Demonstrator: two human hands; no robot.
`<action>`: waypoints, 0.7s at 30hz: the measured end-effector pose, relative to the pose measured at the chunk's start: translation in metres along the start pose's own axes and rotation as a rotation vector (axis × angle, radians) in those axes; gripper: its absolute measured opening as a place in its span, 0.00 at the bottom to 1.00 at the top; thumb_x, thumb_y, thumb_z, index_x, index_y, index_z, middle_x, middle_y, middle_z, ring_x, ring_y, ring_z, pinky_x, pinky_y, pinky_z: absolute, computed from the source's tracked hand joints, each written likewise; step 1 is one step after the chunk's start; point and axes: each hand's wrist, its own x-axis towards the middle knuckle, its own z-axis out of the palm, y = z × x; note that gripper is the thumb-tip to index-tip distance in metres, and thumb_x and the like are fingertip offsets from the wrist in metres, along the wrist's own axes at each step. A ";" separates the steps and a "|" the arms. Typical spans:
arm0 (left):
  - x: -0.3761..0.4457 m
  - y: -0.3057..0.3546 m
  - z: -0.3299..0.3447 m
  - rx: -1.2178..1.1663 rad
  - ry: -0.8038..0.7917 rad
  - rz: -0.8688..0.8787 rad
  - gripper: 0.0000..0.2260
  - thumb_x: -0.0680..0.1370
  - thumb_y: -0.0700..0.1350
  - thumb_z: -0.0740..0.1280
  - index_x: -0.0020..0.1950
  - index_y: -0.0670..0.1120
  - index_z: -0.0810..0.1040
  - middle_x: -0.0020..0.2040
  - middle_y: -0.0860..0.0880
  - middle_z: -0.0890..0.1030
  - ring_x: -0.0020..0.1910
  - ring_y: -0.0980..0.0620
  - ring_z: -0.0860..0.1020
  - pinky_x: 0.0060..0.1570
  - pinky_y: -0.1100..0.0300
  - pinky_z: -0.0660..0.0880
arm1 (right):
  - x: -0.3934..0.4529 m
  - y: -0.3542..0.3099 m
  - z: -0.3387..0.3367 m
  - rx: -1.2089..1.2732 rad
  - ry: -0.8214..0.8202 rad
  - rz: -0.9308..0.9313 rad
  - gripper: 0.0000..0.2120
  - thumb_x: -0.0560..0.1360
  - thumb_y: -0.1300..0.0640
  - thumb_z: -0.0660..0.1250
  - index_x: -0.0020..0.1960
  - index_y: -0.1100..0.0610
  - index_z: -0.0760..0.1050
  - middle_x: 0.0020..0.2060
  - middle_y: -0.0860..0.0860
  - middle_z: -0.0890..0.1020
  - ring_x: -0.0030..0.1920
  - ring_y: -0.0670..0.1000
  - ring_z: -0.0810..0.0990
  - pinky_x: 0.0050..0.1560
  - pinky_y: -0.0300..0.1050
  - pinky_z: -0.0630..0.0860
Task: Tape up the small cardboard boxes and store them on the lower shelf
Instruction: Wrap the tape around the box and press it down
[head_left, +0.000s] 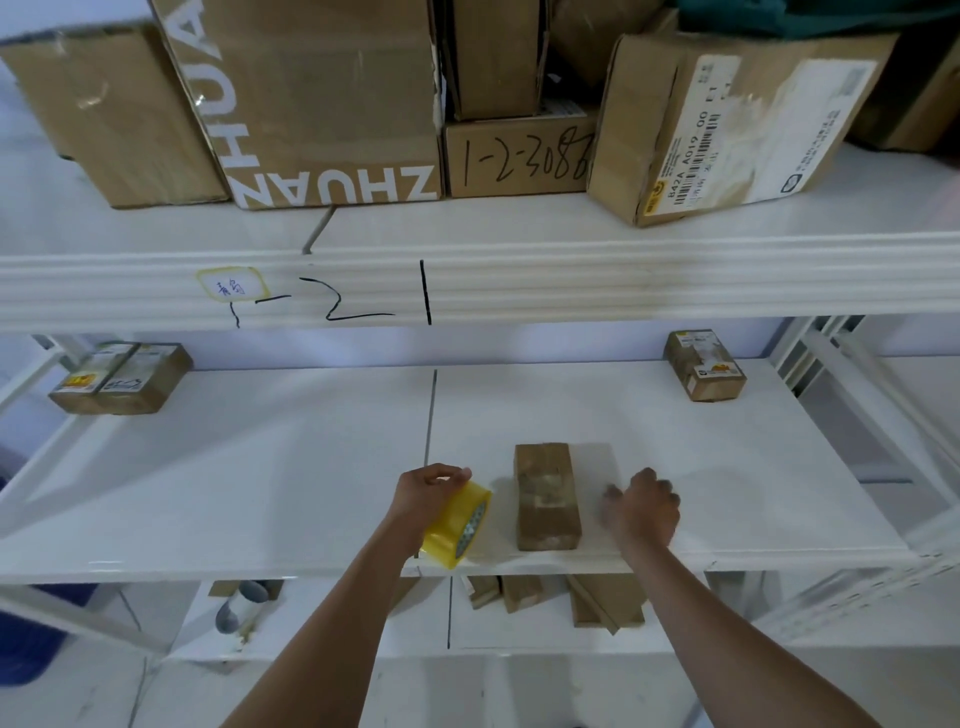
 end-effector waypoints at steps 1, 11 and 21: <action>-0.003 -0.001 0.000 -0.015 -0.011 -0.001 0.07 0.73 0.51 0.78 0.45 0.49 0.88 0.51 0.46 0.84 0.51 0.43 0.82 0.52 0.48 0.82 | -0.003 -0.011 -0.004 0.013 0.062 -0.067 0.12 0.81 0.54 0.66 0.60 0.60 0.74 0.54 0.58 0.80 0.54 0.57 0.78 0.51 0.48 0.76; -0.034 -0.014 -0.008 -0.071 -0.068 0.093 0.03 0.76 0.43 0.76 0.47 0.45 0.87 0.48 0.44 0.86 0.51 0.43 0.83 0.55 0.49 0.80 | -0.061 -0.101 -0.011 0.320 -0.627 -0.496 0.12 0.76 0.52 0.74 0.54 0.59 0.84 0.45 0.49 0.83 0.43 0.45 0.79 0.41 0.35 0.72; -0.055 -0.040 -0.041 -0.031 -0.465 0.049 0.22 0.64 0.48 0.81 0.56 0.58 0.82 0.51 0.46 0.86 0.51 0.44 0.84 0.49 0.54 0.82 | -0.091 -0.105 -0.011 0.236 -0.492 -0.534 0.06 0.76 0.62 0.72 0.42 0.58 0.87 0.41 0.51 0.87 0.44 0.48 0.85 0.49 0.45 0.83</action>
